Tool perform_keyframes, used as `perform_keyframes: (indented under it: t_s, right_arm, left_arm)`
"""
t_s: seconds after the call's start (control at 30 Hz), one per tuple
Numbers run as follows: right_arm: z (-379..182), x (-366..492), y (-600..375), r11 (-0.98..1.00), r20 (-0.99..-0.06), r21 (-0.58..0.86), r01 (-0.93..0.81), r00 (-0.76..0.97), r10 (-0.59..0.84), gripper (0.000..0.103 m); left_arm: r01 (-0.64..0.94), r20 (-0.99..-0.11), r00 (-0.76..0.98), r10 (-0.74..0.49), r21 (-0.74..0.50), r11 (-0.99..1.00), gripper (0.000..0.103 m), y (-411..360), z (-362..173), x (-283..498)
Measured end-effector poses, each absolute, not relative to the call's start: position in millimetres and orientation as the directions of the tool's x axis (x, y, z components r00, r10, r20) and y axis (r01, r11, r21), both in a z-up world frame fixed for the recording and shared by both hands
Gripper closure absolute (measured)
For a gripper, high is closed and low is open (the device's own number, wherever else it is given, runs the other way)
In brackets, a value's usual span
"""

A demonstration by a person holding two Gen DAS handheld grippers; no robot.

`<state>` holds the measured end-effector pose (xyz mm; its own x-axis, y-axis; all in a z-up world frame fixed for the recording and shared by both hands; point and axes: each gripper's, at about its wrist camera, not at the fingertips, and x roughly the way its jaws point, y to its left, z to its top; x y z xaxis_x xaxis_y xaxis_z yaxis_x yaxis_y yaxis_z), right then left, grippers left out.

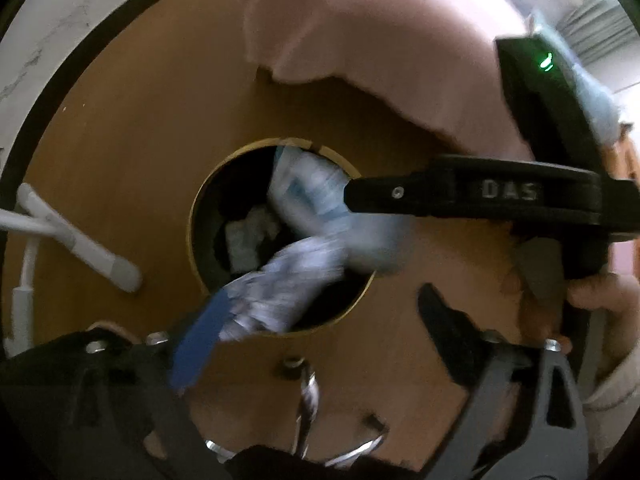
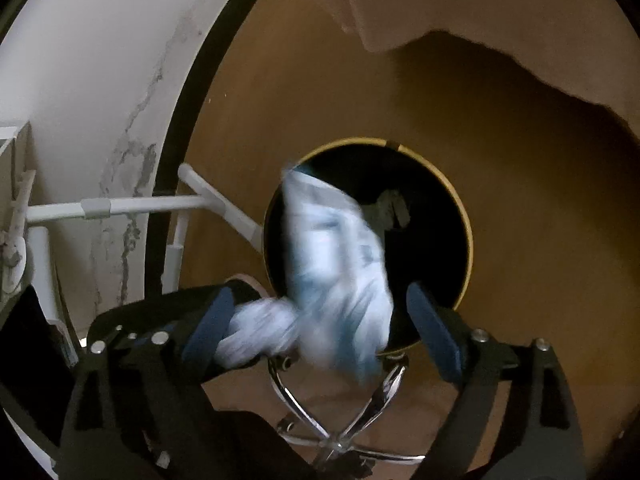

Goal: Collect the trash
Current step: 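Carry paper and chip bag to the black bin and open both tools, then move both open tools back to the desk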

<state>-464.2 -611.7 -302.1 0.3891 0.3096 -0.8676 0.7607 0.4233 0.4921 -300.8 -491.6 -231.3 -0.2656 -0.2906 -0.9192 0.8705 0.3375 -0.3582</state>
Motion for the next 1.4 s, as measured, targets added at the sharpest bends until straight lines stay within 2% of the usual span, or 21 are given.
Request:
perform_keyframes:
  t_s: [0.1, 0.17, 0.2, 0.27, 0.3, 0.37, 0.47, 0.57, 0.63, 0.7, 0.8, 0.9, 1.07, 1.23, 1.4]
  right_arm:
    - [-284, -470, -621, 0.419, -0.89, 0.455, 0.786, 0.391, 0.234, 0.016]
    - [-259, -472, -625, 0.481, -0.955, 0.286, 0.829, 0.289, 0.069, 0.016]
    - [-234, -472, -626, 0.517, -0.963, 0.194, 0.833, 0.263, -0.063, 0.016]
    - [-199, -475, -626, 0.513, -0.939, 0.16, 0.843, 0.291, -0.185, 0.016]
    - [-174, -477, -625, 0.504, -0.913, 0.153, 0.85, 0.316, -0.257, 0.015]
    - [-120, -474, -615, 0.514, -0.831, 0.095, 0.852, 0.352, -0.431, 0.006]
    - [-63, -458, -582, 0.584, -0.668, -0.073, 0.808, 0.396, -0.631, 0.006]
    - [-35, -434, -548, 0.636, -0.576, -0.198, 0.746, 0.436, -0.691, 0.006]
    - [-19, -408, -513, 0.66, -0.486, -0.282, 0.697, 0.489, -0.724, 0.006]
    - [-3, -375, -469, 0.713, -0.412, -0.348, 0.608, 0.584, -0.699, 0.006]
    - [21, -341, -414, 0.827, -0.365, -0.31, 0.47, 0.744, -0.56, 0.006]
    - [41, -293, -362, 0.956, -0.405, -0.156, 0.249, 0.866, -0.292, 0.006]
    - [54, -239, -276, 0.999, -0.432, 0.002, -0.049, 0.901, 0.045, 0.006]
    - [77, -198, -204, 0.966, -0.404, 0.086, -0.246, 0.877, 0.259, 0.006]
    - [83, -163, -174, 0.942, -0.433, 0.162, -0.295, 0.836, 0.336, 0.006]
  left_arm:
    - [0.878, -0.904, -0.263, -0.337, -0.369, 0.306, 0.01, -489, -217, -304]
    - [0.891, -0.897, -0.246, -0.367, -0.359, 0.28, 0.01, -488, -198, -309]
    - [0.898, -0.89, -0.235, -0.391, -0.353, 0.263, 0.01, -487, -186, -312]
    - [0.916, -0.851, -0.205, -0.483, -0.341, 0.212, 0.01, -481, -148, -318]
    - [0.929, -0.822, -0.173, -0.542, -0.319, 0.186, 0.01, -474, -122, -320]
    - [0.955, -0.758, -0.093, -0.645, -0.251, 0.157, 0.009, -454, -73, -322]
    - [0.963, -0.63, 0.089, -0.772, -0.143, 0.227, 0.007, -406, -2, -312]
    - [0.931, -0.526, 0.26, -0.81, -0.087, 0.355, 0.007, -359, 46, -289]
    - [0.886, -0.477, 0.378, -0.793, -0.061, 0.459, 0.007, -317, 70, -268]
    - [0.802, -0.464, 0.517, -0.719, -0.031, 0.597, 0.007, -270, 87, -242]
    - [0.631, -0.447, 0.689, -0.571, -0.018, 0.776, 0.007, -192, 102, -208]
    - [0.437, -0.435, 0.8, -0.414, -0.05, 0.898, 0.007, -105, 106, -183]
    - [0.168, -0.485, 0.853, -0.191, -0.091, 0.982, 0.007, 14, 93, -161]
    - [0.088, -0.545, 0.828, -0.129, -0.101, 0.991, 0.007, 73, 75, -155]
    - [0.148, -0.6, 0.78, -0.177, -0.098, 0.984, 0.007, 82, 57, -126]
